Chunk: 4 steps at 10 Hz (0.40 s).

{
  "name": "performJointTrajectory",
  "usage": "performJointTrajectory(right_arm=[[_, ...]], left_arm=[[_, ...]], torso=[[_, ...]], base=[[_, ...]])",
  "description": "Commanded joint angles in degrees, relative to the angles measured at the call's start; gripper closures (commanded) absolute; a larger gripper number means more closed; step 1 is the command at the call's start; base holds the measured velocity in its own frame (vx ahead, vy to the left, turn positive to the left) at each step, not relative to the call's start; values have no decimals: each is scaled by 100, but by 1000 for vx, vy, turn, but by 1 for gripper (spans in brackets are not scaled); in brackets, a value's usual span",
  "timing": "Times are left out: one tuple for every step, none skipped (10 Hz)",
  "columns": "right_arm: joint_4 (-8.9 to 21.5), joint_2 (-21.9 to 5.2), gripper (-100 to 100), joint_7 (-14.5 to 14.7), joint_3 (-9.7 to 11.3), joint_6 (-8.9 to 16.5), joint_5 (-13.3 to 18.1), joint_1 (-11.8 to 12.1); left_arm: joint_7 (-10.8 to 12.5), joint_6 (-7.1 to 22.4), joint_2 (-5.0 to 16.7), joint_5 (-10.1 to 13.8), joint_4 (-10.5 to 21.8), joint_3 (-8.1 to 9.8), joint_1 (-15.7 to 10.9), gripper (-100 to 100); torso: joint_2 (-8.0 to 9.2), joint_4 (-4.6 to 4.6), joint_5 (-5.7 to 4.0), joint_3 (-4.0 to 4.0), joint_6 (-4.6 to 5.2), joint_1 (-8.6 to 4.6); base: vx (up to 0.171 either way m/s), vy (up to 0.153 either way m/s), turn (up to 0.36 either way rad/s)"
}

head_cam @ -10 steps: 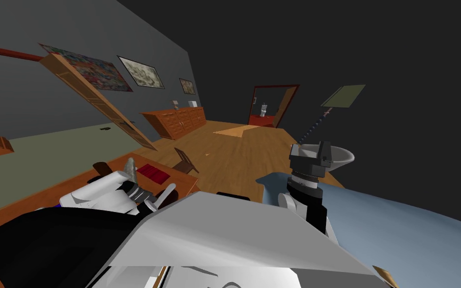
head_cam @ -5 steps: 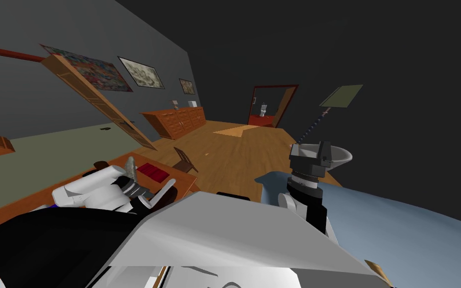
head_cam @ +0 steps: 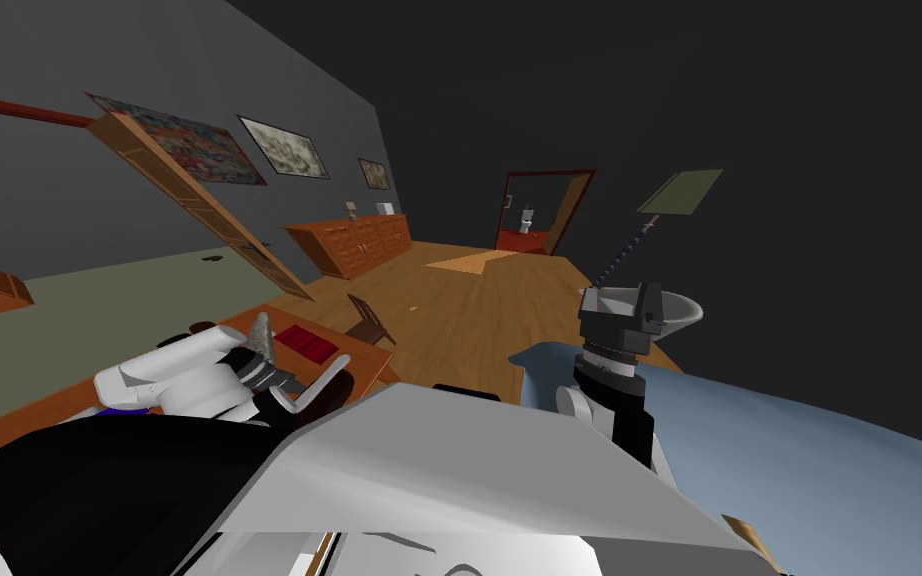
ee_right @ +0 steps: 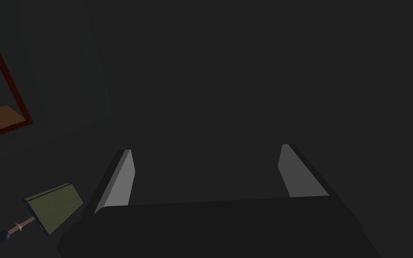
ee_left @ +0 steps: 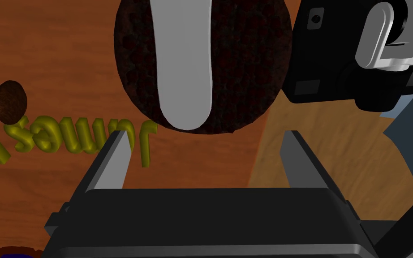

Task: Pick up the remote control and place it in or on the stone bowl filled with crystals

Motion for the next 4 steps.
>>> performJointTrajectory(right_arm=[[0, 0, 0, 0, 0, 0, 0, 0], [0, 0, 0, 0, 0, 0, 0, 0], [0, 0, 0, 0, 0, 0, 0, 0], [0, 0, 0, 0, 0, 0, 0, 0]], left_arm=[[0, 0, 0, 0, 0, 0, 0, 0], [0, 0, 0, 0, 0, 0, 0, 0], [0, 0, 0, 0, 0, 0, 0, 0], [0, 0, 0, 0, 0, 0, 0, 0]], torso=[[0, 0, 0, 0, 0, 0], [-1, 0, 0, 0, 0, 1], [-1, 0, 0, 0, 0, 1], [-1, 0, 0, -1, 0, 2]], base=[[0, 0, 0], [0, 0, 0], [0, 0, 0], [0, 0, 0]])
